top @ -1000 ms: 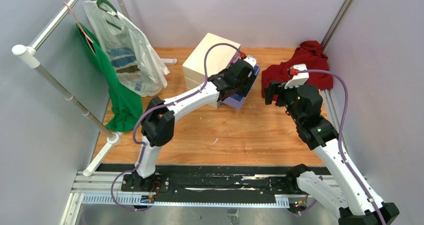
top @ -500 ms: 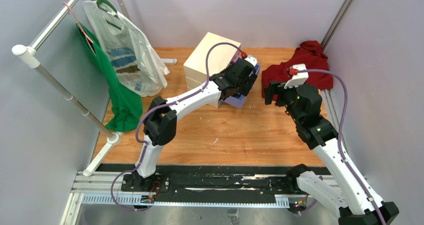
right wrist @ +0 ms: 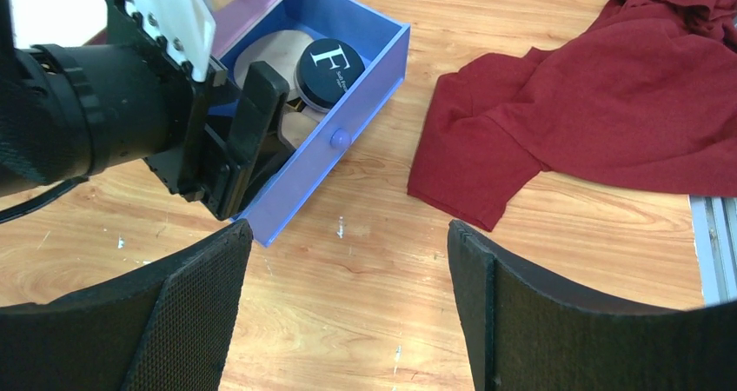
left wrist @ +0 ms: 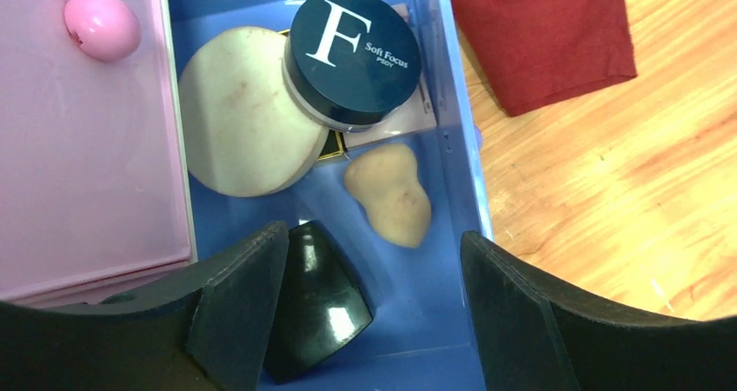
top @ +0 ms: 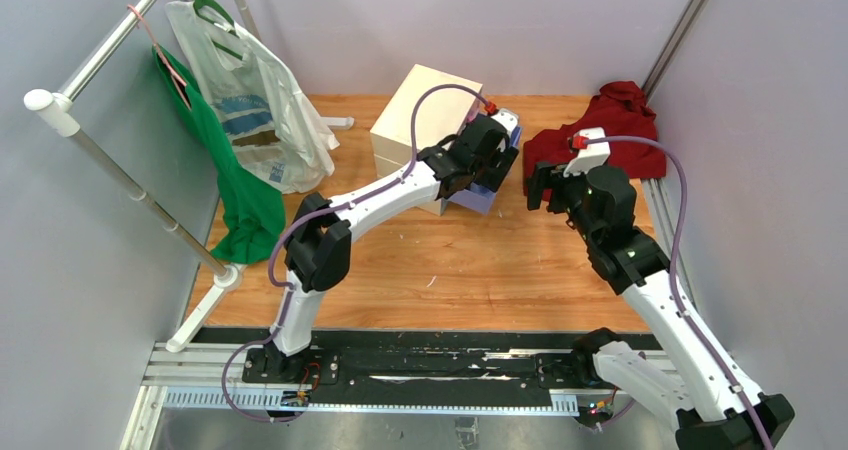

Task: Organize the makeup
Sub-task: Close the drawer in the storage box.

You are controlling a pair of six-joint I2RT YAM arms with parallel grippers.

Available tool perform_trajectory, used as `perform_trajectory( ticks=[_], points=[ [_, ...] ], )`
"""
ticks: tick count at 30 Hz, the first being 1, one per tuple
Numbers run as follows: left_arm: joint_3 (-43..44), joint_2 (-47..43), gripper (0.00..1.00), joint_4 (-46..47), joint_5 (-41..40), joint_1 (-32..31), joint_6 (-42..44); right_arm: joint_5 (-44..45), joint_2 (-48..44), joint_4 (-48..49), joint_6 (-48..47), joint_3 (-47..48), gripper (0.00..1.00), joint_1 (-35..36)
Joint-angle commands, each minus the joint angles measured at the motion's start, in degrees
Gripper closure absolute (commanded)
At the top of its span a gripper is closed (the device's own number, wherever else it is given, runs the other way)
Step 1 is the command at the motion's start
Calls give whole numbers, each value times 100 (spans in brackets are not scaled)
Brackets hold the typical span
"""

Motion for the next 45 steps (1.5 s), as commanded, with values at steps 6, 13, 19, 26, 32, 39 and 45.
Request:
perform_trajectory(
  ticks=[6,13,19,26,32,39,45],
  points=[
    [-24,-630,23,820,753,-191,311,350,53,36,57,-96,18,-50],
    [-85,-858,24,874,807,-271,333,658,171,-40,48,-77,18,-50],
    [-237,-1325,22,736,304,-317,364,780,636,70,142,-116,17,-59],
    [-819,-2255,4,679,-1010,-282,710,793,1299,561,346,-184,15,-121],
    [-1119,-2725,2,679,-1140,161,743,582,1850,816,523,-96,14,-385],
    [-1067,-2505,2,777,-796,924,728,296,2404,1132,591,-57,14,-714],
    [-806,-2013,2,828,-840,1461,751,-106,2852,1424,673,86,14,-1084]
  ],
)
